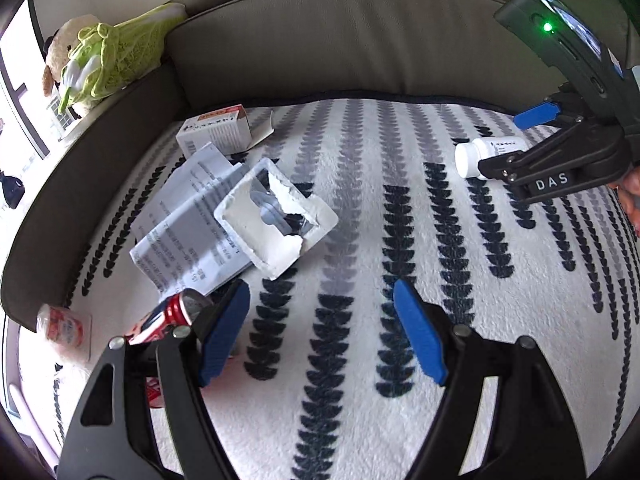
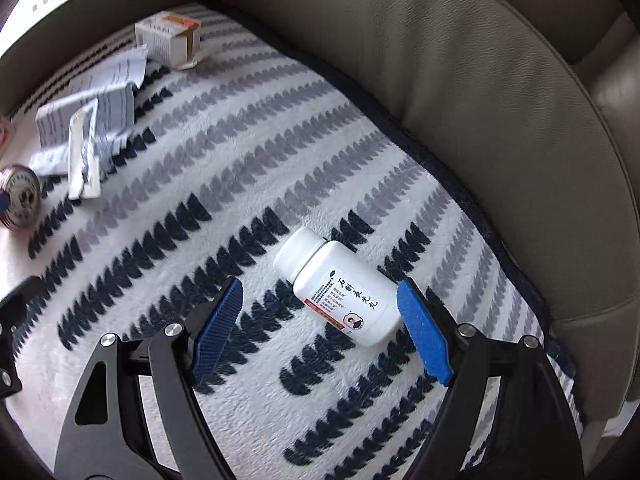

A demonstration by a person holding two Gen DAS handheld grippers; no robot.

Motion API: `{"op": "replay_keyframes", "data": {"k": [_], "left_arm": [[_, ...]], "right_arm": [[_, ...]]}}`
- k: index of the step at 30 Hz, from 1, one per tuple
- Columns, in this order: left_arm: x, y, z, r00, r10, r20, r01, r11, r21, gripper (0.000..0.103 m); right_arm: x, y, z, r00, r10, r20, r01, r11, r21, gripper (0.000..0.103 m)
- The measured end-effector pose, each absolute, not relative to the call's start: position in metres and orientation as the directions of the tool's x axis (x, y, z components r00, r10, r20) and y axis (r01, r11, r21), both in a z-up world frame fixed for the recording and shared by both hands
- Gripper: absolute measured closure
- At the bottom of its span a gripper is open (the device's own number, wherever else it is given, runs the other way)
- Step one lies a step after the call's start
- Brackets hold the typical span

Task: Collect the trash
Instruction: 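Grasp the white pill bottle with the right tool while the left tool grasps the blister pack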

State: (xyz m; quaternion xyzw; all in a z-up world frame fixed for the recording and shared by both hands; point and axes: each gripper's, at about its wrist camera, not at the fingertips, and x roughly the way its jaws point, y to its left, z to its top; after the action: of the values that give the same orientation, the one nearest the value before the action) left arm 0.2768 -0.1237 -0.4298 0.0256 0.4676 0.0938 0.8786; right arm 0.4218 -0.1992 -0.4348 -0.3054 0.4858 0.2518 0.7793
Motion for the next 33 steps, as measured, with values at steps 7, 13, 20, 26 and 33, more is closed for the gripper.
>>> {"op": "replay_keyframes", "data": {"k": [7, 13, 20, 26, 33], "left_arm": [[0.282, -0.129, -0.441, 0.544, 0.176, -0.820, -0.140, 0.983, 0.119, 0.028], [0.285, -0.136, -0.439, 0.575, 0.127, -0.808, -0.120, 0.990, 0.070, 0.028], [0.292, -0.137, -0.431, 0.617, 0.108, -0.780, -0.081, 0.994, 0.074, 0.028], [0.301, -0.119, -0.430, 0.628, 0.132, -0.767, -0.091, 0.991, 0.097, 0.028], [0.299, -0.093, -0.432, 0.608, 0.151, -0.780, -0.121, 0.988, 0.096, 0.028]], "right_arm": [[0.426, -0.200, -0.460, 0.425, 0.032, -0.905, -0.699, 0.646, -0.305, 0.026], [0.428, -0.198, -0.467, 0.460, -0.018, -0.888, -0.689, 0.623, -0.370, 0.034], [0.437, -0.196, -0.480, 0.426, -0.067, -0.902, -0.696, 0.614, -0.374, 0.058], [0.428, -0.188, -0.469, 0.430, -0.006, -0.903, -0.683, 0.652, -0.329, 0.059], [0.393, -0.153, -0.443, 0.413, 0.098, -0.905, -0.749, 0.603, -0.276, 0.059]]}}
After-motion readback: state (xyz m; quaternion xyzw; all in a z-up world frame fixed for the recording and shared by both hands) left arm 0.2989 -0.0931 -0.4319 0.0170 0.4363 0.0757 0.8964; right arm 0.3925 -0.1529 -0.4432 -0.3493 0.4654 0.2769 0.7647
